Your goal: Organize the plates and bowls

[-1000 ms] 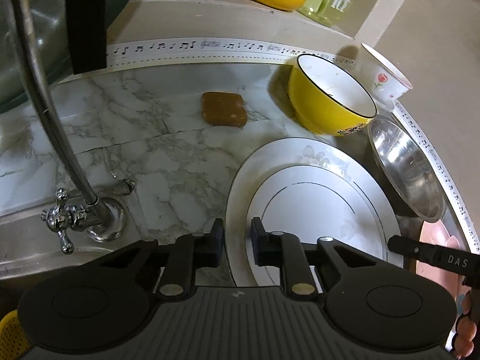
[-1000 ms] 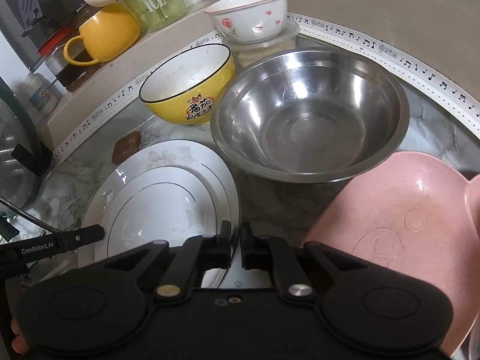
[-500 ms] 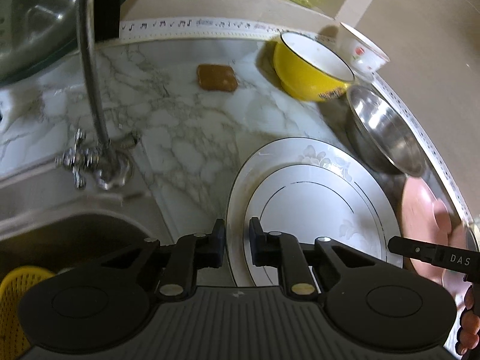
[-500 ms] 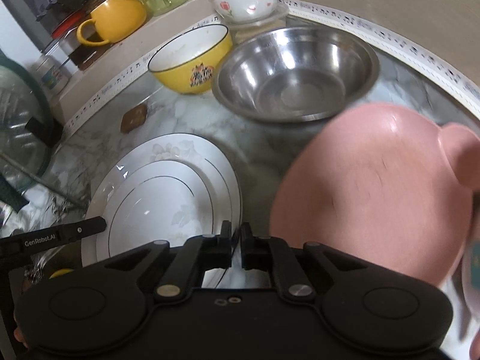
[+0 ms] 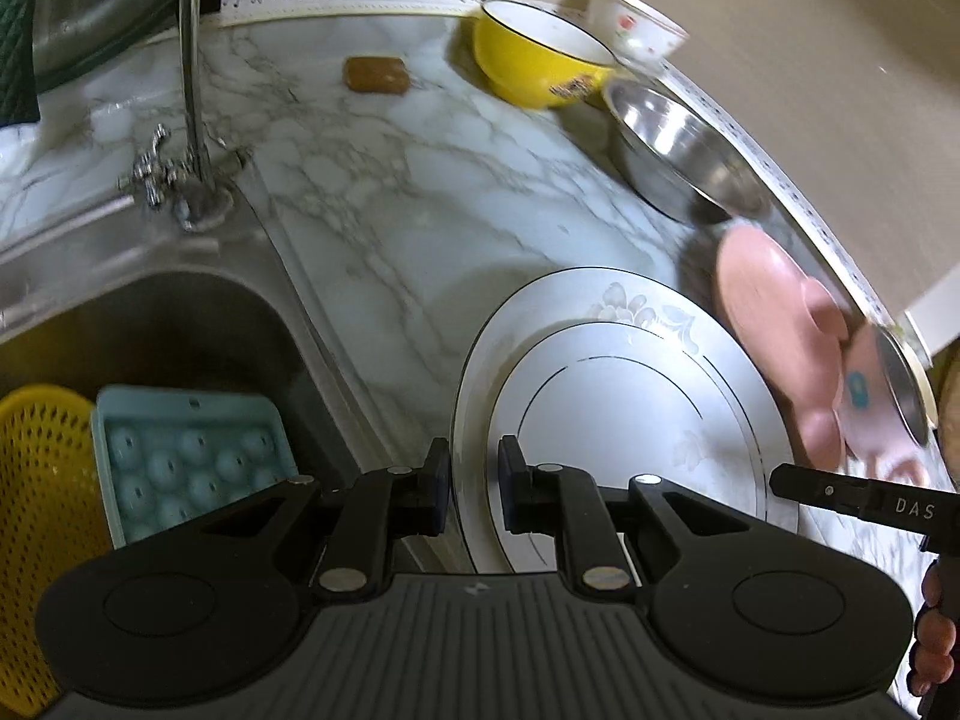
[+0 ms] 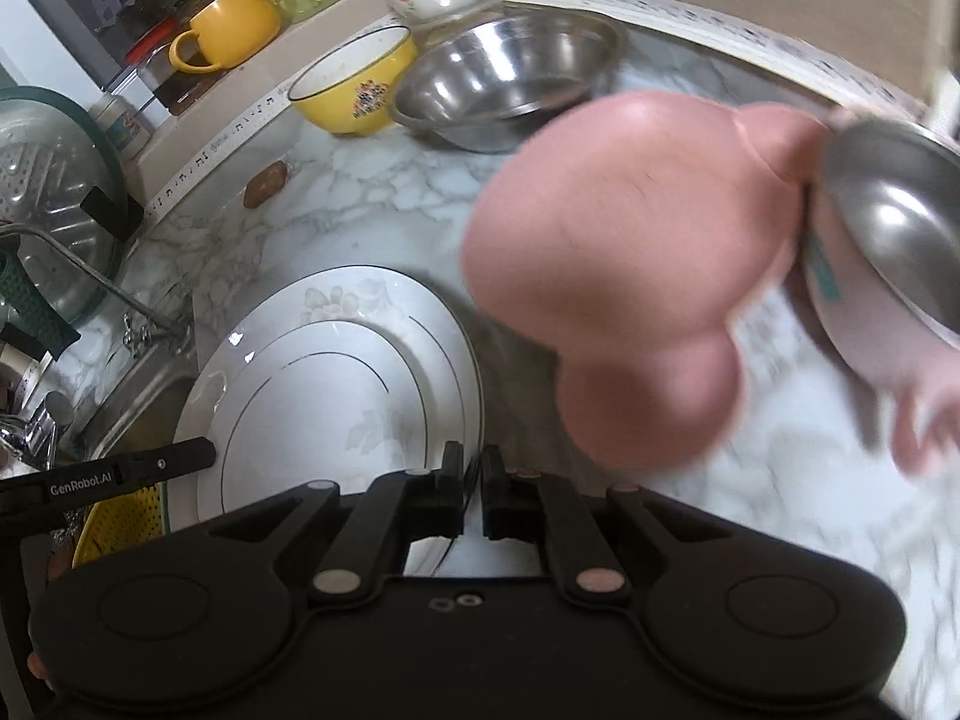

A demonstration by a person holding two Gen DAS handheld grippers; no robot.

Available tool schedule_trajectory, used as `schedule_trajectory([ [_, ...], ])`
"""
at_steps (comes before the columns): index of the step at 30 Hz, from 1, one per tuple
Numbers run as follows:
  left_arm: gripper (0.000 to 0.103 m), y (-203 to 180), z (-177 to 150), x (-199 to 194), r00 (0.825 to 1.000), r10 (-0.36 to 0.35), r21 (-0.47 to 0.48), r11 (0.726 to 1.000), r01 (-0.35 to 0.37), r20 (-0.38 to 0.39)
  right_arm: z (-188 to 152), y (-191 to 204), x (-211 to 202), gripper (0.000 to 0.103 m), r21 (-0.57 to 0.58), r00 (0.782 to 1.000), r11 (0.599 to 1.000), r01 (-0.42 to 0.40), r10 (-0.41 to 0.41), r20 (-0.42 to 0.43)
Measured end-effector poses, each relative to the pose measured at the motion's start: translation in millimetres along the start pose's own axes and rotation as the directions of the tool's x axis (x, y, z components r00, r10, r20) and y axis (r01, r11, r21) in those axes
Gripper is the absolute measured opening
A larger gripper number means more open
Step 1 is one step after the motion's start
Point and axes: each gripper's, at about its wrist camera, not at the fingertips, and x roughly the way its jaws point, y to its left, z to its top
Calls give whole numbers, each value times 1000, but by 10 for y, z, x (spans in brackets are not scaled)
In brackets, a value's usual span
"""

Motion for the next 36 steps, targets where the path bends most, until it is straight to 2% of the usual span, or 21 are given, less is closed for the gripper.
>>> schedule_trajectory([
  [13,15,-380,-469,-159,998,-42,97,994,46,-51,-501,-319,-452,6,60,999,998,28,-29,20],
  [30,15,-418,-524,-183,995,-40,113,992,50,-87,-606,-377,-553,7,86,999,995,43,-44,5],
  [34,15,-424,-505,-196,996,-35,131,990,46,-84,-593,-368,-569,16,83,998,995,60,-61,11],
  [36,15,-433,-491,-227,997,-20,146,989,30,-68,-577,-377,-599,17,77,997,995,69,-71,22],
])
